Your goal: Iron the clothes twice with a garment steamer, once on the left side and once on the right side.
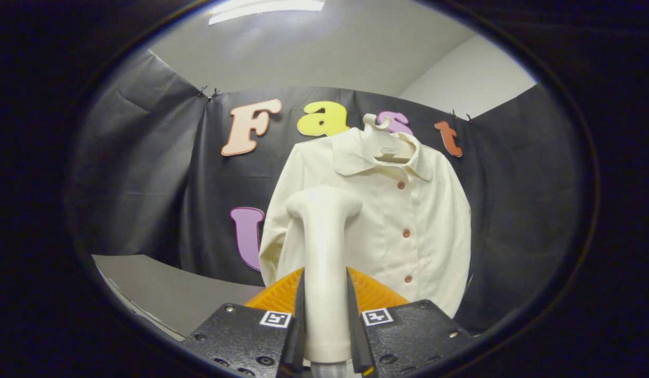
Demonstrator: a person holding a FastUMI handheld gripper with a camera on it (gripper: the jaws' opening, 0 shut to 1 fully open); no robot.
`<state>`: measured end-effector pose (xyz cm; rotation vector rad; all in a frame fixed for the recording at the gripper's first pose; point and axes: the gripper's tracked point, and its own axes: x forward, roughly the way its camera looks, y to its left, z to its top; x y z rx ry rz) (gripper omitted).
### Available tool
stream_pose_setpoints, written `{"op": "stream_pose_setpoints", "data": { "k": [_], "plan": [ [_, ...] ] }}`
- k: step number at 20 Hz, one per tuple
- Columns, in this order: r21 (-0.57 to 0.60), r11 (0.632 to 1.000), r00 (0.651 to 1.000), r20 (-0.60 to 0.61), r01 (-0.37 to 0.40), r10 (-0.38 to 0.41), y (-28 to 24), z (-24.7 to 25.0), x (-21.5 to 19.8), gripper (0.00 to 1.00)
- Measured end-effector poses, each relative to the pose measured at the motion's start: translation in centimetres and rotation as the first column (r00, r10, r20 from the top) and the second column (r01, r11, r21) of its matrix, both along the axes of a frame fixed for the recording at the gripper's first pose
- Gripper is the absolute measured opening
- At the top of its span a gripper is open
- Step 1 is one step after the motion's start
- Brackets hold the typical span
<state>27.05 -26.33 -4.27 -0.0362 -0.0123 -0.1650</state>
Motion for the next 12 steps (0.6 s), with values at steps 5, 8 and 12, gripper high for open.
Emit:
{"op": "stream_pose_setpoints", "data": {
  "k": [5, 8, 12],
  "plan": [
    [-0.007, 1.0, 0.999, -0.048, -0.015, 0.015, 0.6, -2.8, -1.3, 0.35],
    [0.002, 1.0, 0.997, -0.068, -0.025, 0.025, 0.9, -4.5, -2.0, 0.35],
    [0.027, 0.999, 0.995, -0.096, -0.026, 0.029, 0.8, -7.4, -3.2, 0.35]
  ]
}}
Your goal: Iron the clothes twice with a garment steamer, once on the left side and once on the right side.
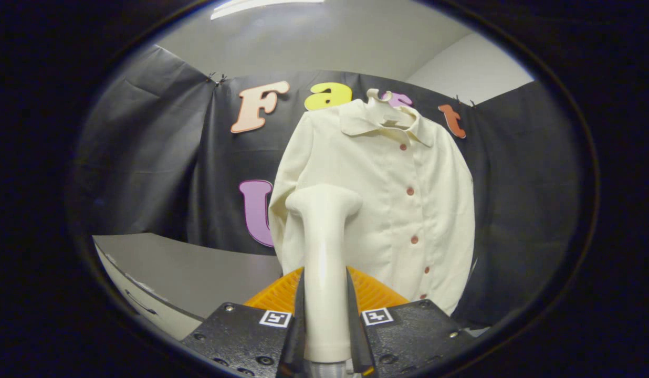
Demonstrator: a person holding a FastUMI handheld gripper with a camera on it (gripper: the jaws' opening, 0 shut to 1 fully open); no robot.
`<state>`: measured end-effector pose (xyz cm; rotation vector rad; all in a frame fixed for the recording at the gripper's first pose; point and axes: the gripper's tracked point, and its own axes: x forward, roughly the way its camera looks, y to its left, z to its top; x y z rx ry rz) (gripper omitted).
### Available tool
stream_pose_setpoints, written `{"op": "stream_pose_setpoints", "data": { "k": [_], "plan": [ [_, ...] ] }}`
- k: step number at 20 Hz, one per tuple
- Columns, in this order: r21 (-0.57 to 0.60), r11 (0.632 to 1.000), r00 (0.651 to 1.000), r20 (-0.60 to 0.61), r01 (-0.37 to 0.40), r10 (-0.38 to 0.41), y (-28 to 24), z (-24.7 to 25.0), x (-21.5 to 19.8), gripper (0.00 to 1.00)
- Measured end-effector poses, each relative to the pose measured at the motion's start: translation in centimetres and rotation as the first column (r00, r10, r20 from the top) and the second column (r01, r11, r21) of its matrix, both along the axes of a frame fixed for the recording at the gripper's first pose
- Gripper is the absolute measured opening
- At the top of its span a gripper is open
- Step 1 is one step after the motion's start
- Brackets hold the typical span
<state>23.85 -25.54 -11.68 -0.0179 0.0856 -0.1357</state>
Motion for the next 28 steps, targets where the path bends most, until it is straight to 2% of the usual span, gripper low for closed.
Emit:
{"op": "stream_pose_setpoints", "data": {
  "k": [17, 28],
  "plan": [
    [0.133, 0.99, 0.99, -0.142, 0.042, -0.023, -2.8, -13.1, -6.2, 0.35],
    [0.148, 0.987, 0.97, -0.24, 0.057, -0.02, -3.6, -19.0, -9.7, 0.35]
  ]
}}
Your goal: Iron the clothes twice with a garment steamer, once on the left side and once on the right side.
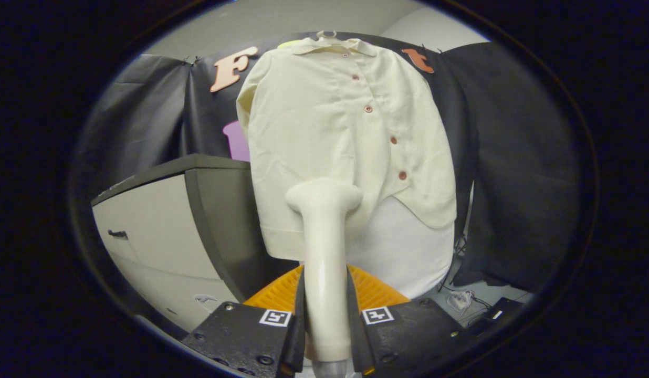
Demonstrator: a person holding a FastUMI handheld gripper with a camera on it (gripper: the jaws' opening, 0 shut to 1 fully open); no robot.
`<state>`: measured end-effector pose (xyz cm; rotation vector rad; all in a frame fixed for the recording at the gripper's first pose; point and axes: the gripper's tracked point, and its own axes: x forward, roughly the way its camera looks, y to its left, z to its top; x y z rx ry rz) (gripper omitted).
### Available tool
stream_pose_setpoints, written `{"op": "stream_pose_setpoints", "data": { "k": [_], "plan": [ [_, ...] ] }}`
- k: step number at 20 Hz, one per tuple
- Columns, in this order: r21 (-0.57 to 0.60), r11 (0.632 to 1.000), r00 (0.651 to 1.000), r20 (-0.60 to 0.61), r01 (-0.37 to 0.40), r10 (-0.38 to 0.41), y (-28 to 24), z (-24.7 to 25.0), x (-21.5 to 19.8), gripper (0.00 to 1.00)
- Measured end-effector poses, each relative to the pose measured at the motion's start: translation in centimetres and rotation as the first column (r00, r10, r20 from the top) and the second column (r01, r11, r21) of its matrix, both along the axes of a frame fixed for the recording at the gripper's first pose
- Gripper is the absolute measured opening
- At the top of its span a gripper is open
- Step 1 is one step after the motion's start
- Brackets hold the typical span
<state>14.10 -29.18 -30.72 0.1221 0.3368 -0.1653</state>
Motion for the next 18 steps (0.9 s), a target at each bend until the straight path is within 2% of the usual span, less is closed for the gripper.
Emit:
{"op": "stream_pose_setpoints", "data": {
  "k": [5, 10, 18],
  "plan": [
    [-0.009, 1.0, 0.999, -0.037, -0.029, 0.028, 0.5, -1.3, -2.2, 0.35],
    [-0.023, 0.999, 0.998, -0.037, -0.048, 0.048, 0.7, -0.2, -4.4, 0.35],
    [-0.048, 0.998, 0.997, 0.063, -0.04, 0.043, -0.9, 7.3, -6.2, 0.35]
  ]
}}
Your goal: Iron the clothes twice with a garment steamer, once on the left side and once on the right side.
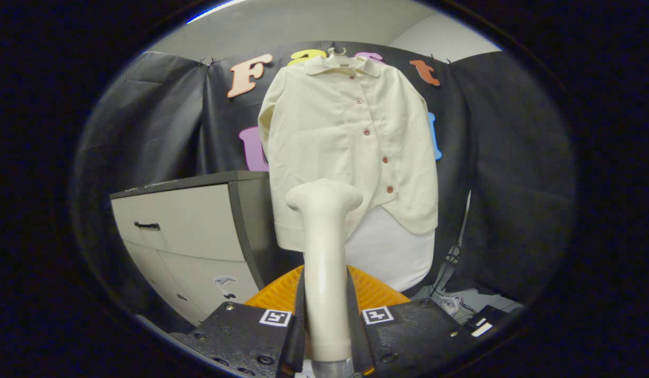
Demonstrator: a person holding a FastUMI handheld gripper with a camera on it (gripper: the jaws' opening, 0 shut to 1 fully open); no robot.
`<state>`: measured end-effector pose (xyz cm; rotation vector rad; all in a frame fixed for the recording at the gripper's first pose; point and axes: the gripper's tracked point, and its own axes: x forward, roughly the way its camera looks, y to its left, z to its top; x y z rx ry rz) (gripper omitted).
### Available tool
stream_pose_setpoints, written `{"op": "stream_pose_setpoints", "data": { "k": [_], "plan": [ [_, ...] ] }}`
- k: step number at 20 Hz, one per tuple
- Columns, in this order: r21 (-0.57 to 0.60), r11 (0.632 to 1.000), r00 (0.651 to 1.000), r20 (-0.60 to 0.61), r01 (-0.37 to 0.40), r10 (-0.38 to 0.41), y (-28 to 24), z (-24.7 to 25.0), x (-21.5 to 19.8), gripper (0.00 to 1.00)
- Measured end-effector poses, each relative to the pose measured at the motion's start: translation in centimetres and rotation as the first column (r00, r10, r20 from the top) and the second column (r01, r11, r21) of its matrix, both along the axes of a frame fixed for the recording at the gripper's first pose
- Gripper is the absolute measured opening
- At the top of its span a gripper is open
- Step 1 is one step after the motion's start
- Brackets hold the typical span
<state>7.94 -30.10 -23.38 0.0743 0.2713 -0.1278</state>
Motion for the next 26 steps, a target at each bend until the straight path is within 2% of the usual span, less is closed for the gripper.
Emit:
{"op": "stream_pose_setpoints", "data": {
  "k": [8, 18, 26],
  "plan": [
    [-0.067, 0.996, 0.994, 0.094, 0.063, -0.057, -5.8, 9.4, 2.6, 0.35],
    [0.005, 0.985, 0.948, 0.27, 0.172, -0.167, -14.5, 20.8, 11.3, 0.35],
    [0.0, 0.972, 0.931, 0.286, 0.235, -0.225, -19.1, 21.7, 18.3, 0.34]
  ]
}}
